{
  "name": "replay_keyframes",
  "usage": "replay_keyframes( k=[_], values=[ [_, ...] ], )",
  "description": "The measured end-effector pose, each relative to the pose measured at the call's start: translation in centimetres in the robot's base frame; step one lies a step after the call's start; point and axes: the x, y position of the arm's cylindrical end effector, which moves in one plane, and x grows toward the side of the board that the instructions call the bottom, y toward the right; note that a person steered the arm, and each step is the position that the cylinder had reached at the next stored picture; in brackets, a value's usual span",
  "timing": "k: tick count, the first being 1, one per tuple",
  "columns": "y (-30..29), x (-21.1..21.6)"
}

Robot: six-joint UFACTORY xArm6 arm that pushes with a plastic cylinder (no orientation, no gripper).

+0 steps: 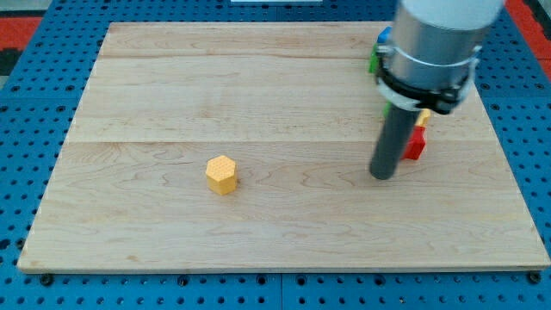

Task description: Push the hexagon slightly to the right

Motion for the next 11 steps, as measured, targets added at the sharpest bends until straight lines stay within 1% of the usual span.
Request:
replay_keyframes(
  k=[1, 2, 3, 4, 5, 6, 7, 8, 9, 10, 11],
  values=[
    [-4.4, -4.8],
    [-10.2, -8.7],
    [-19.0, -9.1],
    [-27.4, -7.0],
    [-25.1, -1.8],
    [-16.8, 2.1],
    [-9.0, 2.8],
    [-8.4, 2.8],
    [-12.8, 3.0],
    [-11.2, 6.2],
    [-3.5, 5.8]
  ],
)
